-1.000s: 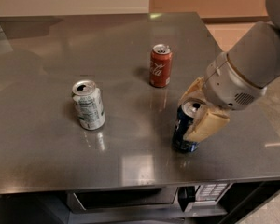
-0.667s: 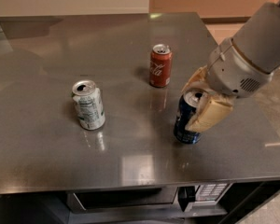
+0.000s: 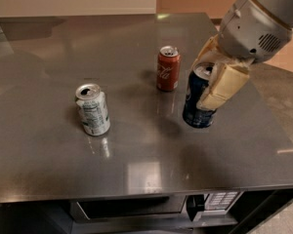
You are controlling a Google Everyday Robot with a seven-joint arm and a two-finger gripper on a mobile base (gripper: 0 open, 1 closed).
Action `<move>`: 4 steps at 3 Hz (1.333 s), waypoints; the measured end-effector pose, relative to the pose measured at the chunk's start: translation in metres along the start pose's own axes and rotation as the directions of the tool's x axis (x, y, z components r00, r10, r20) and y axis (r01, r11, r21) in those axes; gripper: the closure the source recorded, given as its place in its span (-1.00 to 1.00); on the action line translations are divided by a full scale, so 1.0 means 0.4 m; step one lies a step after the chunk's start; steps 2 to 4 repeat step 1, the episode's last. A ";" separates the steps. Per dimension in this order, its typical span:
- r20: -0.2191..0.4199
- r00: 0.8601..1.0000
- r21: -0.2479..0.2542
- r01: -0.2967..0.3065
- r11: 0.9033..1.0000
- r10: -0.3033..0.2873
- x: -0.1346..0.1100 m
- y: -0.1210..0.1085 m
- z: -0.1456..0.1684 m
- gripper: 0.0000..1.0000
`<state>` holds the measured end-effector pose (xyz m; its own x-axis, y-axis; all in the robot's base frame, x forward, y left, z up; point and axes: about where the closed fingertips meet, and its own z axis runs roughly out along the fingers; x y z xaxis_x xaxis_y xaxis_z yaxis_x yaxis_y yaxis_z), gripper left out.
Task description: Pick pepsi can
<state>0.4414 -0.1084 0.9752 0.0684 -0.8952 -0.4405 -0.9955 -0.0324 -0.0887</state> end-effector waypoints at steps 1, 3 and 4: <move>0.001 1.000 0.003 0.002 1.000 -0.002 -0.003 -0.002 -0.004 1.00; 0.001 1.000 0.003 0.002 1.000 -0.002 -0.003 -0.002 -0.004 1.00; 0.001 1.000 0.003 0.002 1.000 -0.002 -0.003 -0.002 -0.004 1.00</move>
Offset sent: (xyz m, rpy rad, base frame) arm 0.0000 0.0000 0.0000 0.0000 0.0000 0.0000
